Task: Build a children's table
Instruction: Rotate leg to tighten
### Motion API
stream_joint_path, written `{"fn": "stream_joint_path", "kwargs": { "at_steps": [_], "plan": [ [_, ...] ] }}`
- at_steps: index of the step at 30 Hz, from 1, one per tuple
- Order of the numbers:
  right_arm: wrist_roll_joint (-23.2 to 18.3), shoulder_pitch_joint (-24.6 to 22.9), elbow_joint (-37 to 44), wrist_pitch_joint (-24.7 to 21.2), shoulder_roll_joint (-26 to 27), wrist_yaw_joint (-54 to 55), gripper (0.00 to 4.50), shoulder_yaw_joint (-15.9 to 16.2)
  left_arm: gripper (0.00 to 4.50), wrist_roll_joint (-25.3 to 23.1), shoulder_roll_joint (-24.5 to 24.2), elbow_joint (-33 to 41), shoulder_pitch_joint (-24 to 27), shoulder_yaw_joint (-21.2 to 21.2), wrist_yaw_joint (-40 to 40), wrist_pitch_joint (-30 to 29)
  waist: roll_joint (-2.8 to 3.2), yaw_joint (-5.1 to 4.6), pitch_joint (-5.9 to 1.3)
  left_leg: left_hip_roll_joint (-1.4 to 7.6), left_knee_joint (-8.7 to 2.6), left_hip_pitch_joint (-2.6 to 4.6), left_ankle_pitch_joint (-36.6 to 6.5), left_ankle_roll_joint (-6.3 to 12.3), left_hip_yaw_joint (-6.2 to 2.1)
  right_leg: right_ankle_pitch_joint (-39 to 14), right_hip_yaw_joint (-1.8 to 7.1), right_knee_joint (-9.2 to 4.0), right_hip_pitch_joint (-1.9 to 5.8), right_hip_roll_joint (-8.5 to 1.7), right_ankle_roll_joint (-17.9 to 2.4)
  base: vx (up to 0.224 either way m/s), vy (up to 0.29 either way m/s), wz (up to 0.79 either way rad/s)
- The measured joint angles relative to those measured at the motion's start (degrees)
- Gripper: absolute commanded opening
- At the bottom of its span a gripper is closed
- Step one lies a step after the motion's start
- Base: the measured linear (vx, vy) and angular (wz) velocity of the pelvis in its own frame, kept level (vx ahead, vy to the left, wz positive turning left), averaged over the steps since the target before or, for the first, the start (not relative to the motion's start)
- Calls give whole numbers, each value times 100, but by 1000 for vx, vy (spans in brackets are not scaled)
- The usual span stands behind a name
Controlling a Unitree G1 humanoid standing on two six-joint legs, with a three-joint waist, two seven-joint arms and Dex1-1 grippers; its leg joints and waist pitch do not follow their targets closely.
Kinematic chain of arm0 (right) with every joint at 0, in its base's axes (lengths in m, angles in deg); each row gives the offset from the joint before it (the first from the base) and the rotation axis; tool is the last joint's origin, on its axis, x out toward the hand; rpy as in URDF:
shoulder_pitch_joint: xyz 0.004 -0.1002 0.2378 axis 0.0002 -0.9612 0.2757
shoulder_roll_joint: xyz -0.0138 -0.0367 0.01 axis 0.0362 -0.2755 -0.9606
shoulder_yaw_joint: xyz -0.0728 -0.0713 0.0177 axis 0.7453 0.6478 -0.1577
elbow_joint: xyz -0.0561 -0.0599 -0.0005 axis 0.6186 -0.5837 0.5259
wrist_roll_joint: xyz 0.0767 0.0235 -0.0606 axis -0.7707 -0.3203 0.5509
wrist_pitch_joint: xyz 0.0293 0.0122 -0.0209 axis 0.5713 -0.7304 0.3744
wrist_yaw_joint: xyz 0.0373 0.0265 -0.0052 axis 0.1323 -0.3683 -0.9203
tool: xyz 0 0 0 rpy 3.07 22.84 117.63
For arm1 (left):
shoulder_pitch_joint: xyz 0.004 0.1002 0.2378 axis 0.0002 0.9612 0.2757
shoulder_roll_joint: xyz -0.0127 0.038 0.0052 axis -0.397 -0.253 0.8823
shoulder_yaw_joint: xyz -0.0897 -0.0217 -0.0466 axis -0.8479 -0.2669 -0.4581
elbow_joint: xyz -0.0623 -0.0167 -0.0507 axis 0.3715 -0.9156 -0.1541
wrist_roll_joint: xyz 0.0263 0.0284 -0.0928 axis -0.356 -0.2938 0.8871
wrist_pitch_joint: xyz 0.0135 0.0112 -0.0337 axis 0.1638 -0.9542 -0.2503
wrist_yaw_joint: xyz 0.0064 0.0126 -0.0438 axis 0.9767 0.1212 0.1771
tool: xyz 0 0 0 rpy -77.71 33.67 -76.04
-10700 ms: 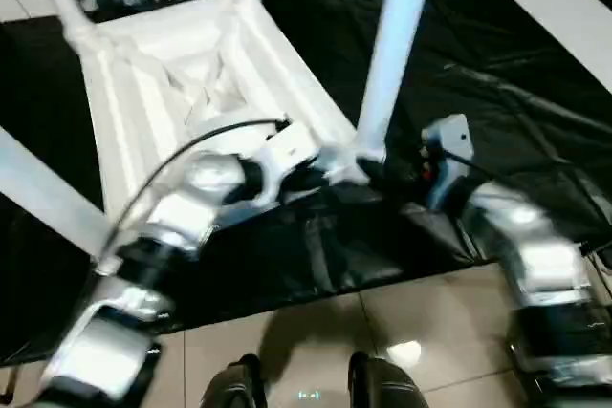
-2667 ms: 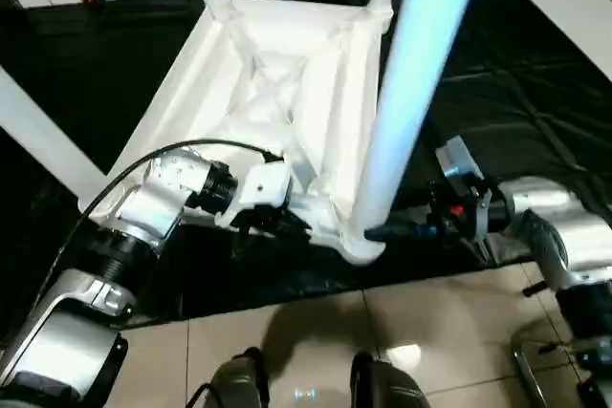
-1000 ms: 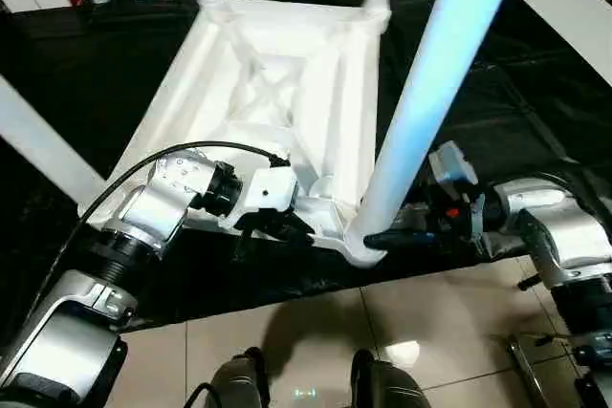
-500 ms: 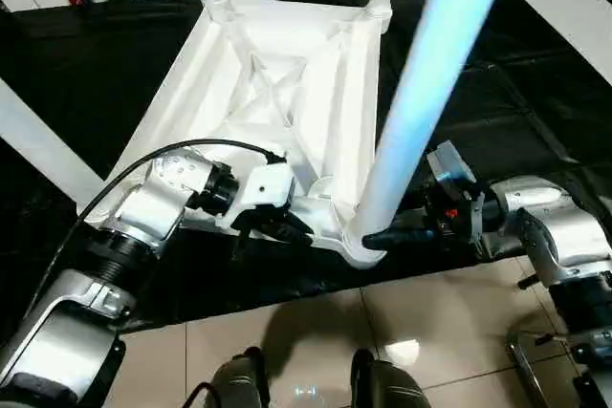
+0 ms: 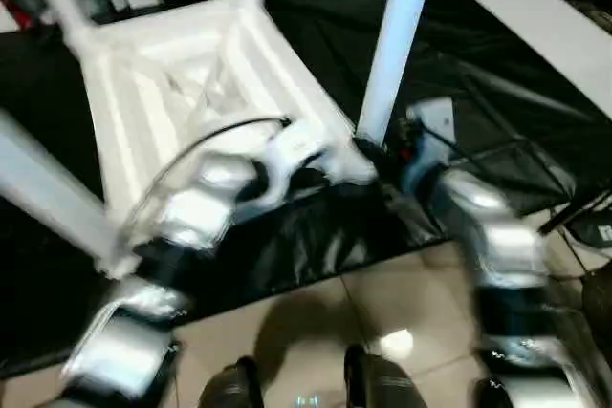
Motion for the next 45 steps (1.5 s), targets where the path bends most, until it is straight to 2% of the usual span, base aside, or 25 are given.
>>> {"fn": "stream_joint_path", "kwargs": {
  "at_steps": [2,5,7,13,15,20,24,29,30,33,35,37,40,45],
  "plan": [
    [-1,-18,1,42,6,28,271,0,0,2,17,-7,-5,0,17,0,0,-1,0,-2,3,-4,0,0,1,0,4,-9,2,-1,0,0,0,0],
    [-1,-70,81,27,15,28,281,0,0,0,55,-7,-6,7,39,-1,2,0,-1,-11,13,-9,0,0,7,1,19,-12,5,-4,-1,0,0,0],
    [-21,-142,172,23,-86,-64,310,14,0,-2,28,33,-3,69,-32,27,1,6,-1,-12,19,-14,0,0,8,2,23,-12,6,-5,-3,0,0,0],
    [-284,-336,217,94,-743,-1135,320,99,0,40,-344,145,72,221,-534,467,4,23,-4,-7,10,-23,-2,2,8,51,18,3,-1,-3,-50,0,0,0],
    [-490,-415,174,154,-1329,-1939,320,194,0,157,-644,152,114,265,-960,749,5,60,-5,1,-1,-27,0,11,5,48,9,4,-6,3,-46,0,0,0],
    [-683,-519,88,635,-2302,-3828,320,569,0,351,-1313,12,163,302,-2161,1643,7,193,-5,26,8,-69,10,26,2,46,-5,22,-44,18,-49,0,0,0],
    [-732,-488,50,838,-2526,-4651,320,749,0,453,-1508,-35,158,453,-2787,2004,8,353,-5,15,54,-70,3,30,11,42,5,50,-40,-2,-56,0,0,0],
    [-906,-372,-62,959,-2826,-5467,320,1012,0,572,-1622,-47,158,625,-3313,2225,5,398,-4,7,85,-70,-14,4,23,48,21,64,-30,-14,-67,0,0,0],
    [-937,-366,-76,961,-2873,-5613,294,1039,0,583,-1653,-64,157,650,-3408,2282,4,399,-4,8,88,-68,-13,4,24,48,21,69,-28,-13,-67,0,0,0],
    [-1079,-338,-155,964,-2929,-6091,287,1187,0,633,-1713,-188,120,688,-3696,2495,4,410,-4,13,93,-67,-12,3,24,45,20,85,-29,-14,-63,0,0,0],
    [-1110,-261,-256,962,-2923,-6291,250,1271,0,662,-1715,-246,101,713,-3827,2592,4,420,-4,14,93,-67,-11,3,24,45,19,89,-31,-13,-62,0,0,0],
    [-1117,-185,-322,962,-2877,-6397,246,1300,0,664,-1697,-254,93,721,-3862,2630,4,428,-4,15,94,-68,-11,3,24,45,19,89,-31,-14,-62,0,0,0],
    [-1111,-128,-397,984,-2863,-6491,212,1325,0,669,-1695,-262,80,721,-3904,2648,-5,432,-2,15,95,-69,-11,4,26,45,19,88,-31,-14,-62,0,0,0],
    [-1150,-72,-521,1079,-2875,-6567,202,1371,0,678,-1691,-367,47,720,-3933,2760,-5,431,-3,16,95,-70,-11,4,30,44,20,88,-34,-14,-61,0,0,0]
  ]
}}
